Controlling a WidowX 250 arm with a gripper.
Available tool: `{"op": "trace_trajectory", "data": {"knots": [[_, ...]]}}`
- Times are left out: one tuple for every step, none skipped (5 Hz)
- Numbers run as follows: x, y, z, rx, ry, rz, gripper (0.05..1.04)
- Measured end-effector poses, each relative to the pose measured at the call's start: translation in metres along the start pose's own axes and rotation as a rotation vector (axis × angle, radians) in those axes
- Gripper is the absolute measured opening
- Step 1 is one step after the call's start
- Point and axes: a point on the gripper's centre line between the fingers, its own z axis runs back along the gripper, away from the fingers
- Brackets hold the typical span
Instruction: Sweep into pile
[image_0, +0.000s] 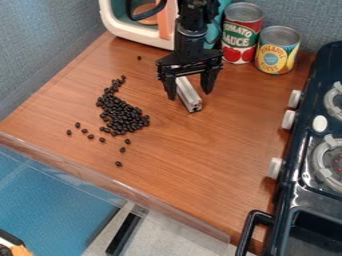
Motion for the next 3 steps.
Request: {"op": "trace_trajectory", "data": {"knots": [[-0.0050,0.0025,-0.0163,0.023,0.031,0.002,0.671],[-0.0048,0.0025,-0.0170,0.016,0.037,0.019,0.399],[-0.0045,0.0014,-0.0167,0.007,0.039,0.031,0.391]]}}
